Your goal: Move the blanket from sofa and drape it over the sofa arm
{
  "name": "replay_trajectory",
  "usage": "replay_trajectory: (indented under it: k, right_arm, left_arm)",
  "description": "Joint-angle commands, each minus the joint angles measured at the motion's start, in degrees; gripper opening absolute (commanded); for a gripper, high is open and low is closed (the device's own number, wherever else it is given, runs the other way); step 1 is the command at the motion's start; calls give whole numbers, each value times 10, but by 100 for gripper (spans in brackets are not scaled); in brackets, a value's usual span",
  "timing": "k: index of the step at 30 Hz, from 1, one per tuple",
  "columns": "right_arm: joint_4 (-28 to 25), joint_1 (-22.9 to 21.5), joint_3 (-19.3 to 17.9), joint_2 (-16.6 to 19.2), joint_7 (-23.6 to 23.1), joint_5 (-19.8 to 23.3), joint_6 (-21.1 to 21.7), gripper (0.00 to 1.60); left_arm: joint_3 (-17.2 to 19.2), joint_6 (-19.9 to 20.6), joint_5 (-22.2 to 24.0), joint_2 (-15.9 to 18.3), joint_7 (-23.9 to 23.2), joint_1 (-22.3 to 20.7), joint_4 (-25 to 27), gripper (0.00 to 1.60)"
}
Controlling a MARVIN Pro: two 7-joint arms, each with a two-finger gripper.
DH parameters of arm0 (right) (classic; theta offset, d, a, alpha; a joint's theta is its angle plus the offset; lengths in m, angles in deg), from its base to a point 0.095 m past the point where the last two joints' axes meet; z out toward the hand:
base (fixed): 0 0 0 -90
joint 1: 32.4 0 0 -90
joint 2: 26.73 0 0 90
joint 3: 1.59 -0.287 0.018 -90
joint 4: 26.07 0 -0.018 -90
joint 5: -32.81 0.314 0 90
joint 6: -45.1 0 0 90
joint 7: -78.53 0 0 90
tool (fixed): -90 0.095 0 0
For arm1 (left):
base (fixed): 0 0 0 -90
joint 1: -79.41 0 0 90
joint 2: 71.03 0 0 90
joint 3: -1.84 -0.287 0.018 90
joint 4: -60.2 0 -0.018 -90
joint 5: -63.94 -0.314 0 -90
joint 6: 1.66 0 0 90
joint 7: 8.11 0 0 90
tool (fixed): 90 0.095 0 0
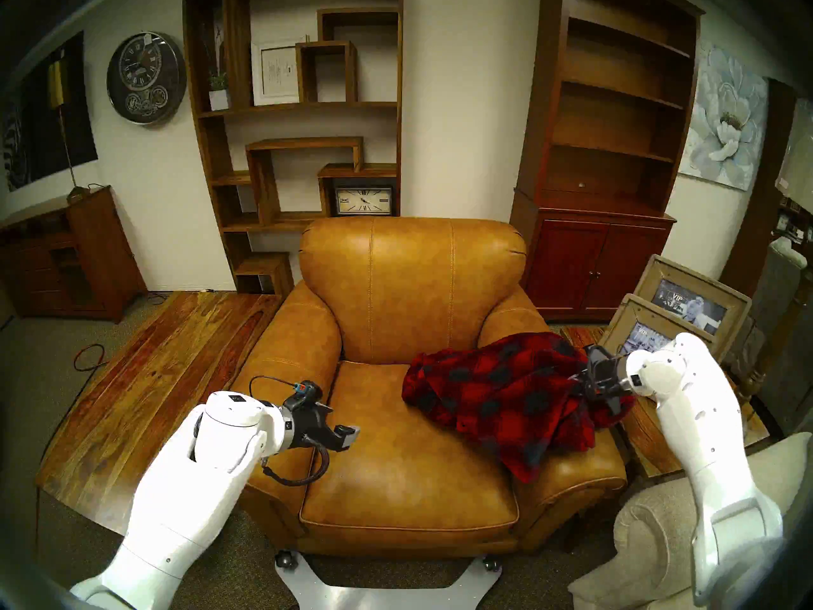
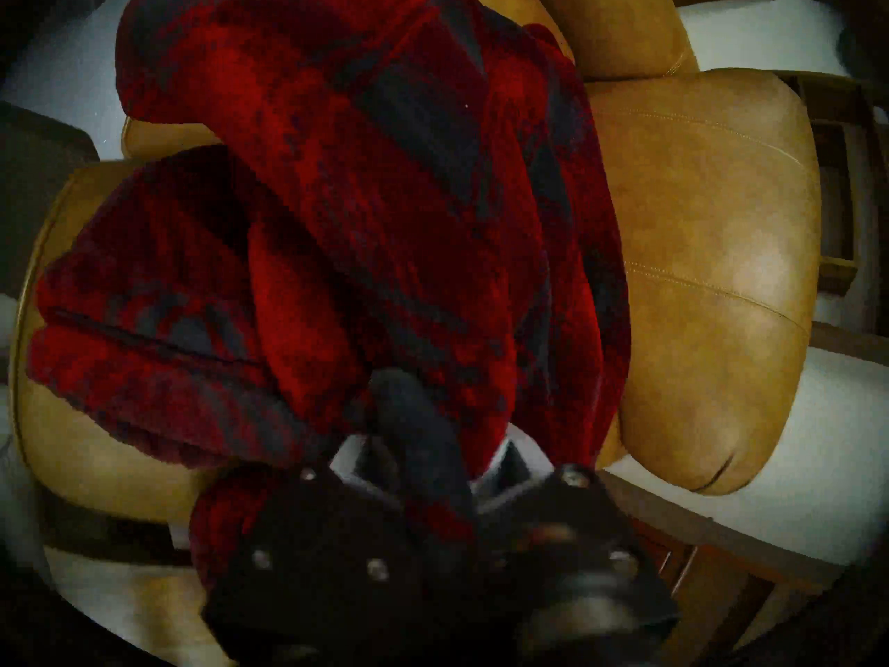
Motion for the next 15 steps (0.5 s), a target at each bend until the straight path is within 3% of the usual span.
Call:
replay_trajectory:
  k: [1,6,9,15]
  right_arm:
    - [-15,-43,-40,65,-51,-11,-67,0]
    - [-32,-57,-36,91,-72,-9,-124,0]
    - [-26,-60,-32,107,-46,-17,-148,0]
    - [1,-80,-21,139,4,-43,-149,0]
  left_arm:
    - [0,-2,0,0,-1,-4,8,160]
    - [0,-2,0,0,-1,-4,9,160]
    - [0,-2,0,0,-1,-4,10,160]
    - [0,-2,0,0,-1,-4,10,160]
